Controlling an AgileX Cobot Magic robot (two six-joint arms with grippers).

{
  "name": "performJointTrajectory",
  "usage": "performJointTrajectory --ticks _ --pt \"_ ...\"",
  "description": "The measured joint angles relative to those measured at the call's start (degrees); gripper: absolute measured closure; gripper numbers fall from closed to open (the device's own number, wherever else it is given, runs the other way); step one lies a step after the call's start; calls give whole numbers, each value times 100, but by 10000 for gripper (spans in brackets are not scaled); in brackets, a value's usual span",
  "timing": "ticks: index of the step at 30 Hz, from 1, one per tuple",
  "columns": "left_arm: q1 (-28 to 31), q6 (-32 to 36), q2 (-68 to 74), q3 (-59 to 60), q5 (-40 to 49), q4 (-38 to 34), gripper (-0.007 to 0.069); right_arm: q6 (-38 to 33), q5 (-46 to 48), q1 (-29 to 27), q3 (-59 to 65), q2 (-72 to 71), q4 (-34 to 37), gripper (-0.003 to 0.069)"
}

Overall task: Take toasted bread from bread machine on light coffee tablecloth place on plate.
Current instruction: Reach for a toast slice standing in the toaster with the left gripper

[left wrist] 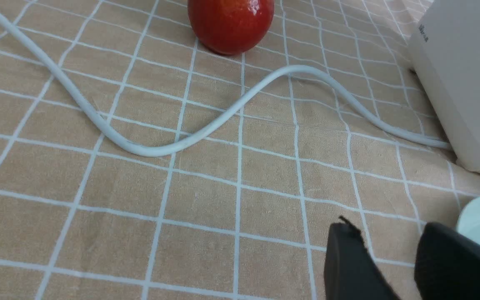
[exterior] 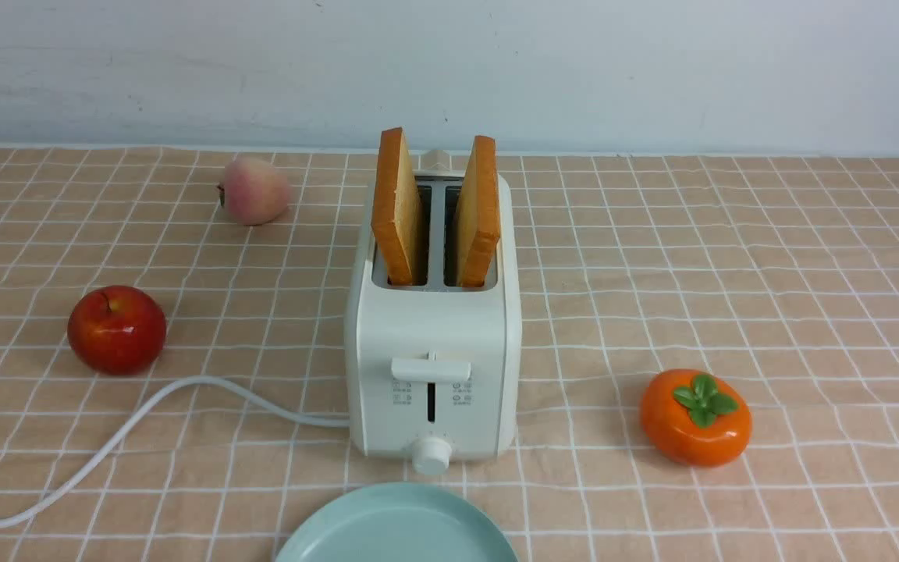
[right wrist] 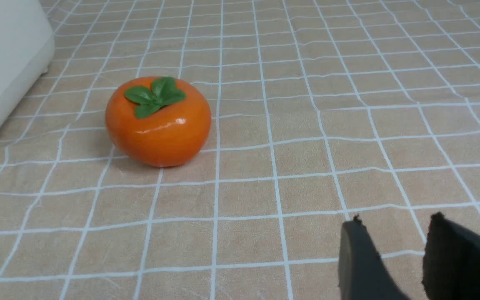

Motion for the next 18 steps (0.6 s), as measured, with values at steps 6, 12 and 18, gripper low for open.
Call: performJointTrajectory --ticks 6,12,18 --pt "0 5 0 0 -77 193 386 0 0 0 0 0 0 419" --pt "0 -332 0 0 -1006 -37 386 0 0 0 0 0 1 419" --pt "0 -1389 0 0 -2433 -1320 386 0 0 0 0 0 -4 419"
